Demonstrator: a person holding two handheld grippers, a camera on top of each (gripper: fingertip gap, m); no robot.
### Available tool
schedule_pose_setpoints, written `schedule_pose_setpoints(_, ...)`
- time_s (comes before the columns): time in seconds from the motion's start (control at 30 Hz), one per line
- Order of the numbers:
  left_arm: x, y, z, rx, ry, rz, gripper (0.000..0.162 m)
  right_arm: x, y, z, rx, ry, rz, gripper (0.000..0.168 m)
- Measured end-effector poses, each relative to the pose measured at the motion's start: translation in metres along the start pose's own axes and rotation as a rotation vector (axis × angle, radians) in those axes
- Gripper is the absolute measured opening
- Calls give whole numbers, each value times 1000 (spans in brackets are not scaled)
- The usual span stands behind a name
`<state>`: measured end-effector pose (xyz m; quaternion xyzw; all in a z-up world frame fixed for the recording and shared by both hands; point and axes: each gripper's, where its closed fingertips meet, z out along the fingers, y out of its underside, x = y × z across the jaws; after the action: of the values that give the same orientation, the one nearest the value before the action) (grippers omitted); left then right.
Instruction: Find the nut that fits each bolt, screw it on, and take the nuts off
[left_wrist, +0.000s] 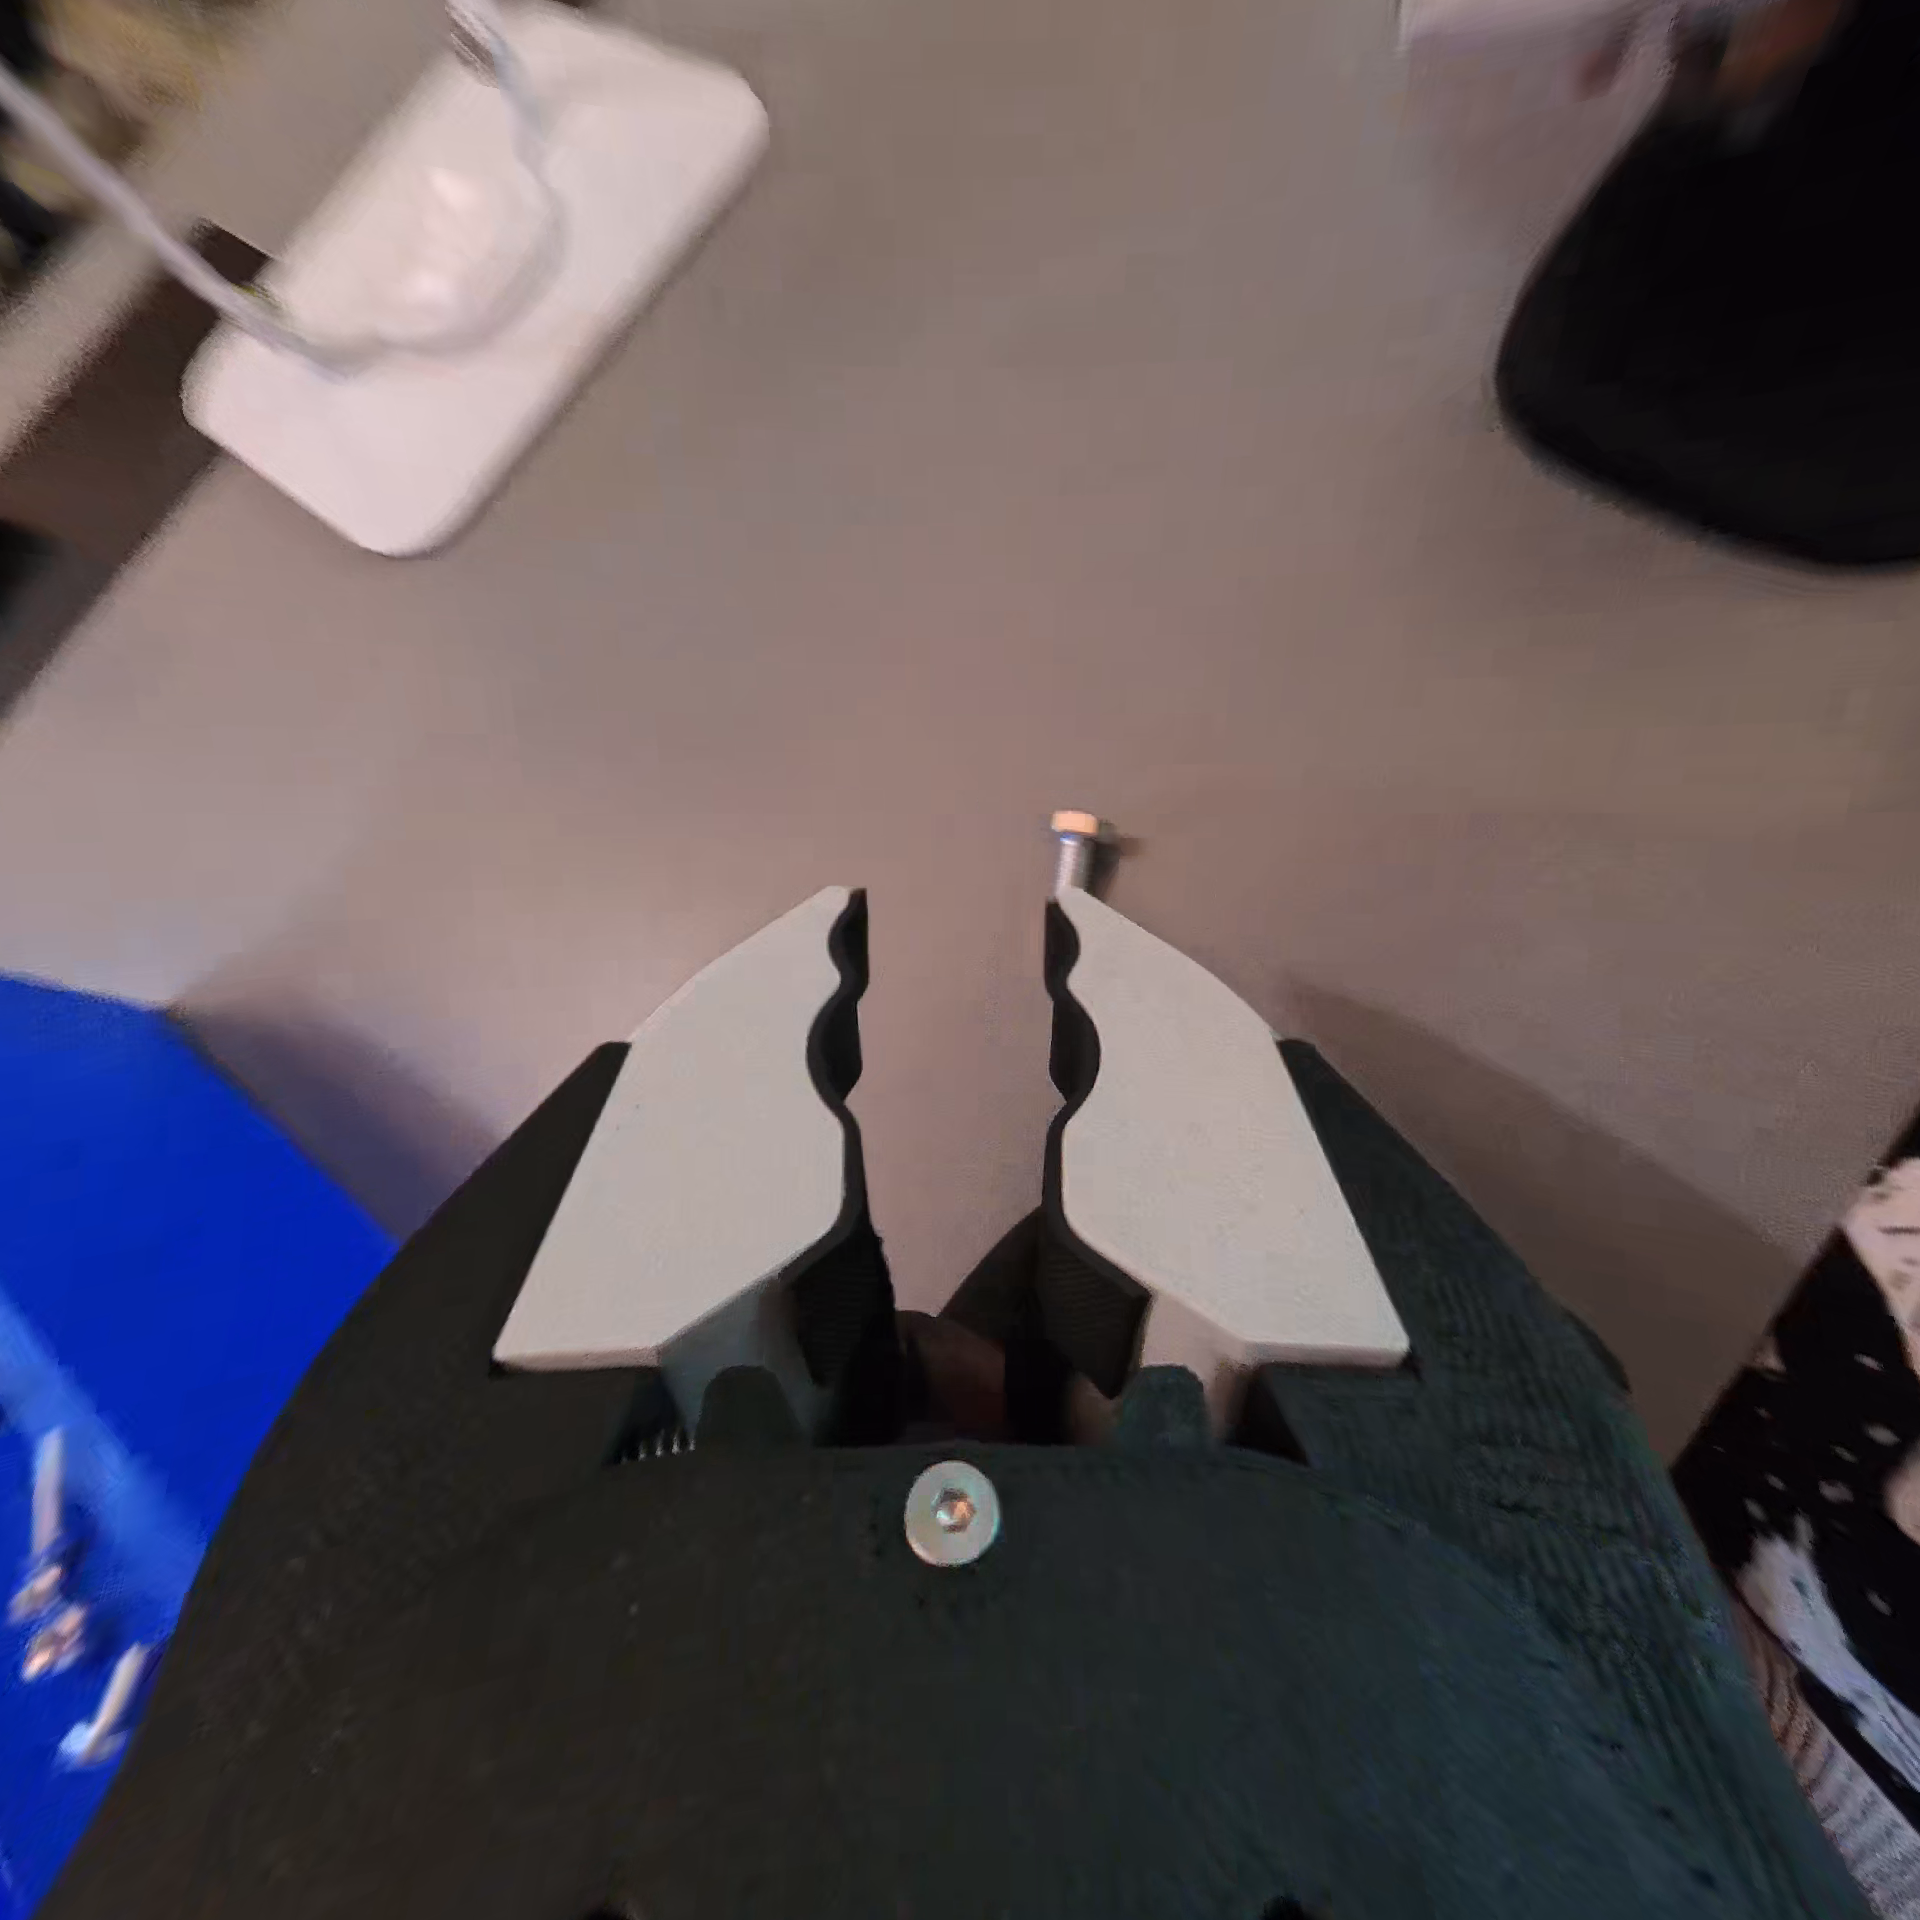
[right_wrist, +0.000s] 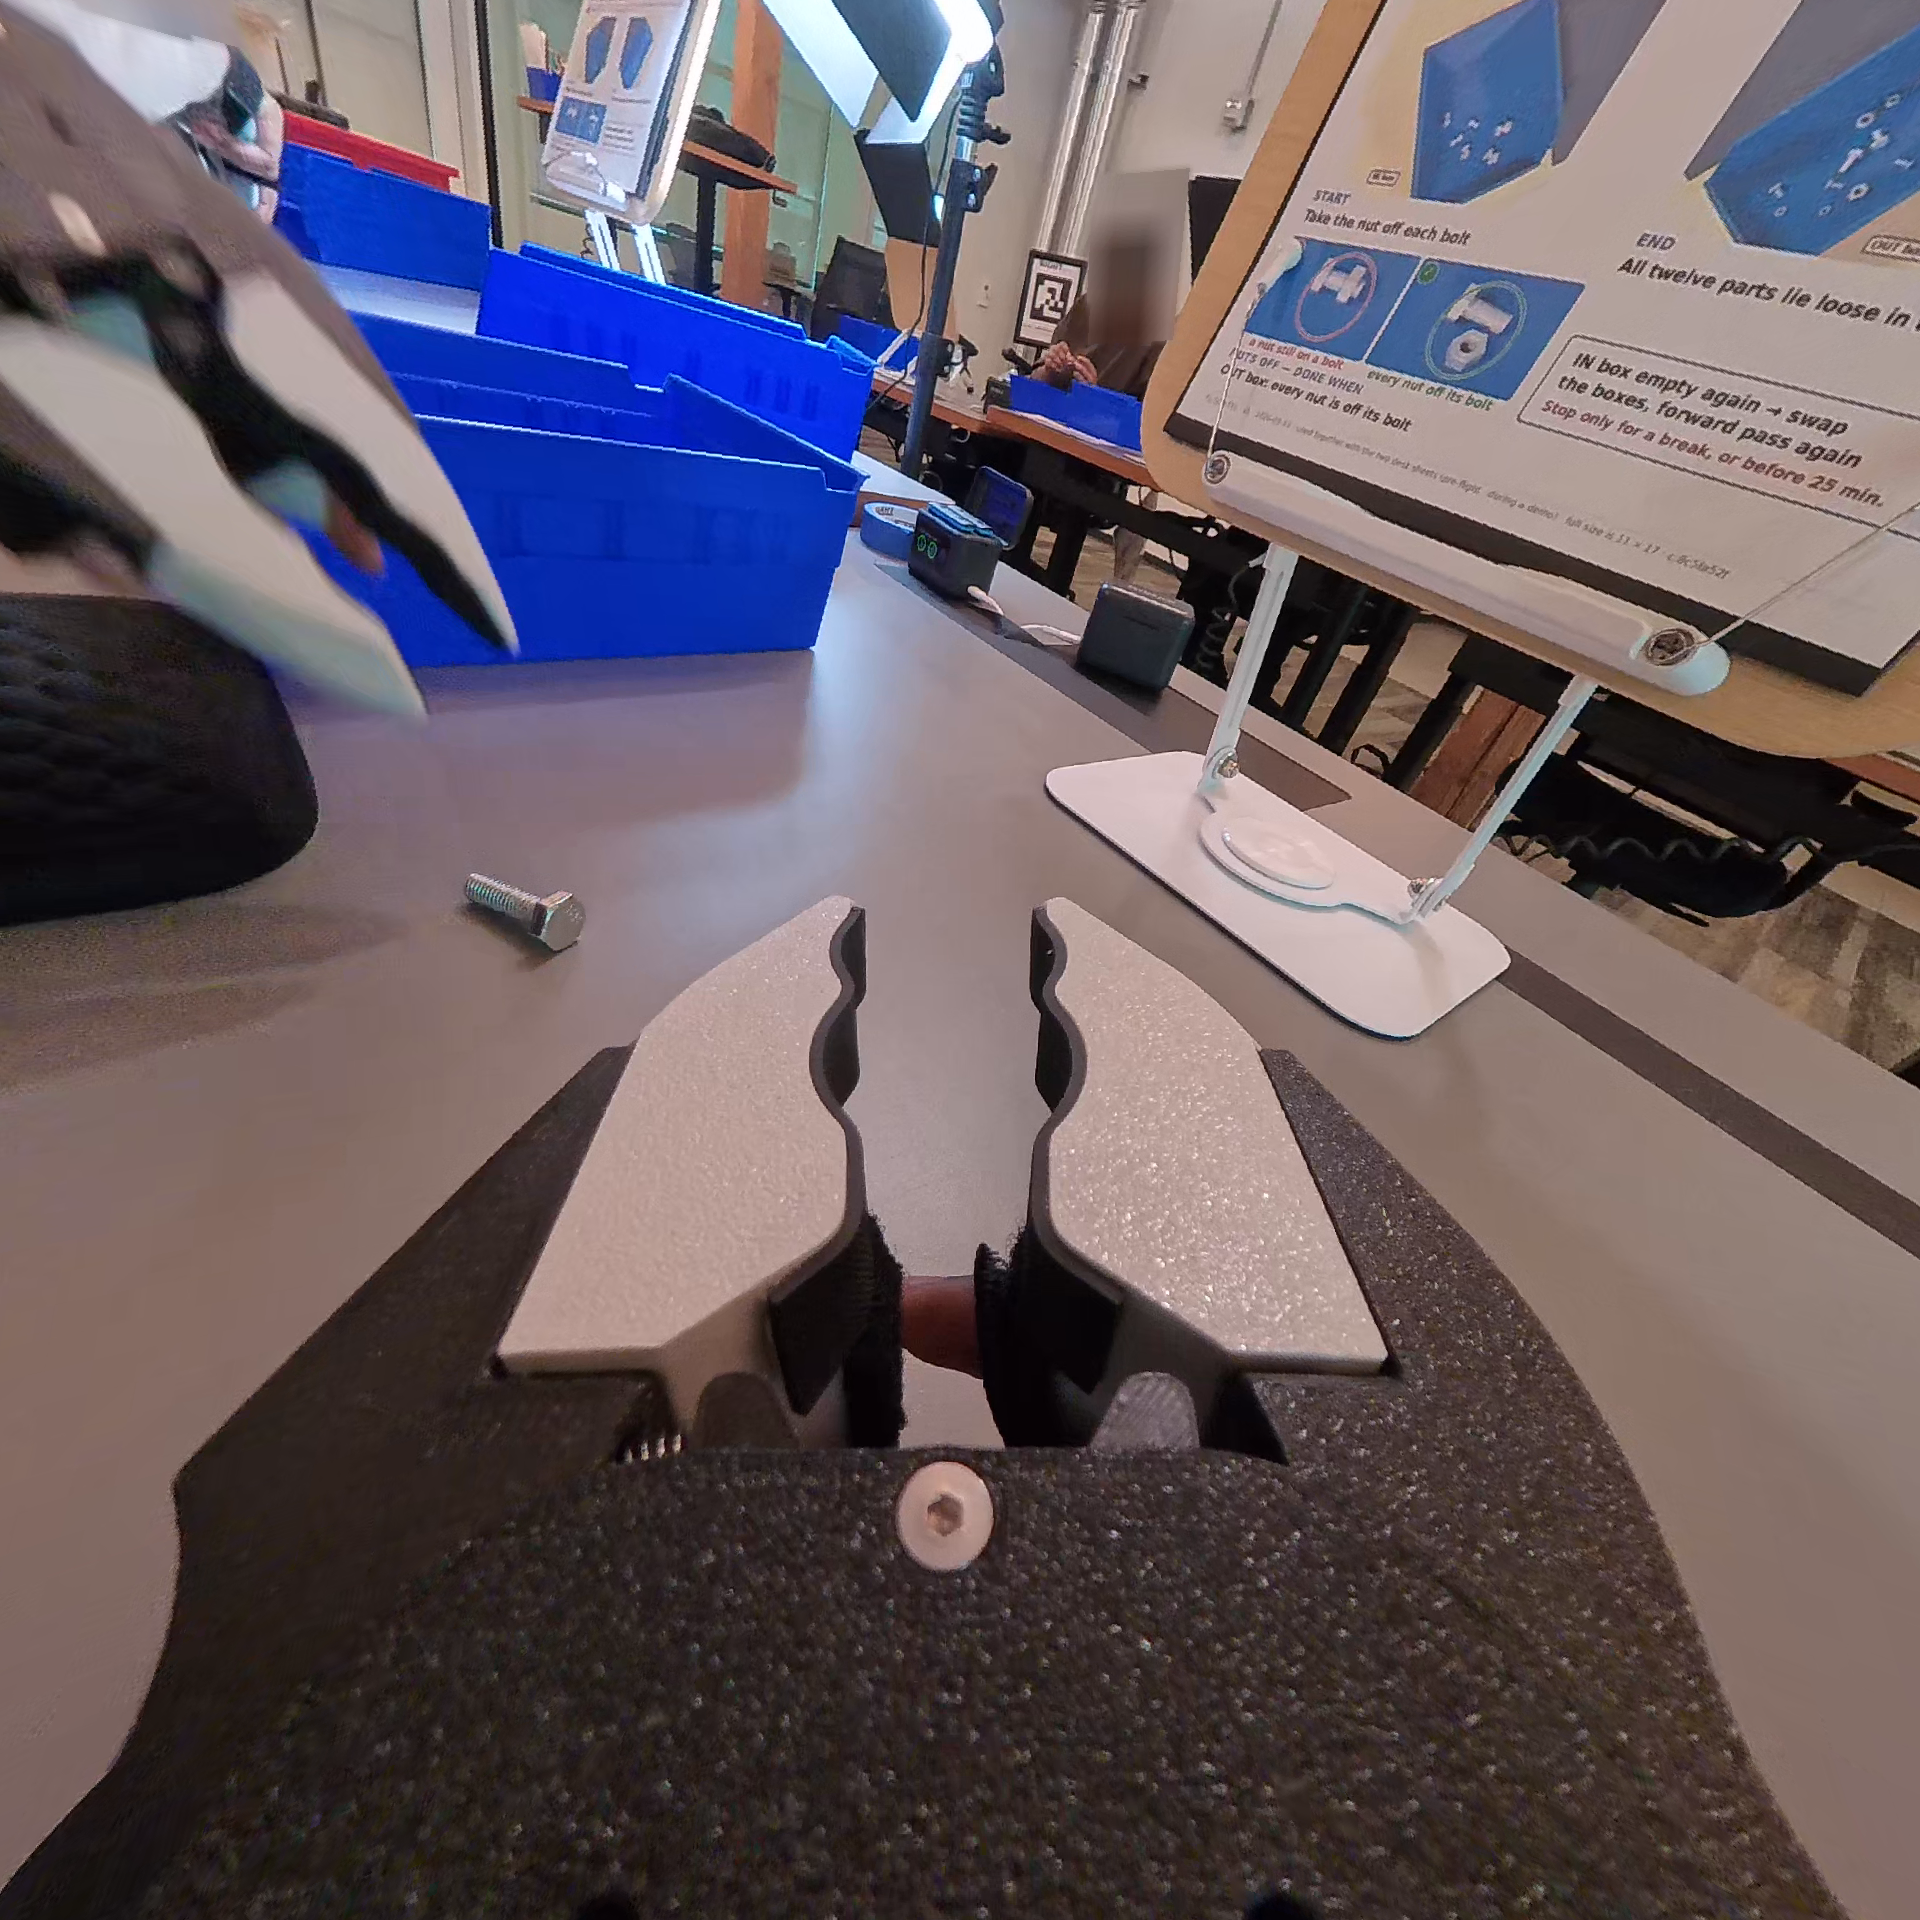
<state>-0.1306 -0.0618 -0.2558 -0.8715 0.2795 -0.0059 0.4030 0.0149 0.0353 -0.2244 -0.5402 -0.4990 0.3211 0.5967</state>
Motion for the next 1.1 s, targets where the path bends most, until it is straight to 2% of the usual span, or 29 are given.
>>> schedule_pose_setpoints(0.1, -59, -5, -70, 139, -184, -111, 33, 0, 1, 1, -5, -2, -1, 31)
schedule_pose_setpoints(0.17, -107, 23, -108, 109, -330, -177, 33, -1, 1, 1, -9, -2, -4, 31)
schedule_pose_setpoints(0.2, -126, 43, -116, 55, -354, -209, 33, -1, 1, 1, -11, -3, -5, 31)
schedule_pose_setpoints(0.3, -155, 112, -102, -182, -221, -382, 34, -1, 2, 1, -17, -4, -8, 31)
schedule_pose_setpoints(0.37, -169, 151, -88, -330, -205, -456, 34, -1, 1, 1, -11, 1, -10, 31)
schedule_pose_setpoints(0.47, -169, 172, -66, -397, -133, -493, 35, 1, 0, 0, -5, 5, -1, 31)
schedule_pose_setpoints(0.6, -173, 191, -58, -482, -153, -492, 36, 1, 0, 1, -7, 3, 5, 31)
schedule_pose_setpoints(0.7, -172, 198, -56, -502, -146, -498, 33, 1, 1, 1, -11, 2, 3, 31)
schedule_pose_setpoints(0.77, -168, 195, -52, -465, -109, -504, 20, 1, 1, 1, -12, 2, 5, 31)
schedule_pose_setpoints(0.93, -170, 191, -60, -446, -154, -472, 20, 2, 1, 1, -10, 2, 14, 31)
schedule_pose_setpoints(1.0, -173, 177, -70, -402, -197, -451, 20, 1, 2, 1, -13, 1, 12, 31)
schedule_pose_setpoints(1.1, -167, 139, -87, -300, -229, -380, 20, 1, 3, 2, -21, -2, 7, 31)
